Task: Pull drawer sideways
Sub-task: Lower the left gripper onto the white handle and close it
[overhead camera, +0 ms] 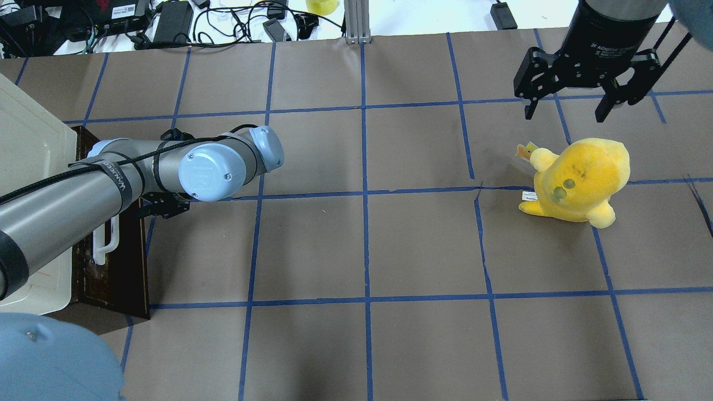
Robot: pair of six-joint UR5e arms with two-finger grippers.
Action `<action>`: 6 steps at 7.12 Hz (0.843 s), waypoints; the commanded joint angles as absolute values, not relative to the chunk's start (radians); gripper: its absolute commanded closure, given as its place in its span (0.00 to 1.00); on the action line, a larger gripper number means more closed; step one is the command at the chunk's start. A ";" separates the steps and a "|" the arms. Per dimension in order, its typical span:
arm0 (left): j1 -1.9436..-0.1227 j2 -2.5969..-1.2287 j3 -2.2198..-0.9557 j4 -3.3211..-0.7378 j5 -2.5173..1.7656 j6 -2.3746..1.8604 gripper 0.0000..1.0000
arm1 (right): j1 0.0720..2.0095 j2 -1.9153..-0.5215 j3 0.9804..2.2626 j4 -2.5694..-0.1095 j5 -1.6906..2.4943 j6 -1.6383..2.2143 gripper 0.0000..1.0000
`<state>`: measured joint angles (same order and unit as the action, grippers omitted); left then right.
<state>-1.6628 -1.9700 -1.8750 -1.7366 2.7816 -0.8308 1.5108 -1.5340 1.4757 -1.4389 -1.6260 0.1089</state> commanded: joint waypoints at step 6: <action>-1.657 -1.985 -1.893 -1.759 2.824 -0.894 0.22 | 1.511 -1.534 1.476 -1.439 -1.626 0.109 0.00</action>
<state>-1.6568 -1.9840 -1.8911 -1.7593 2.8194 -0.8922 1.5105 -1.5340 1.4757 -1.4389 -1.6260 0.1089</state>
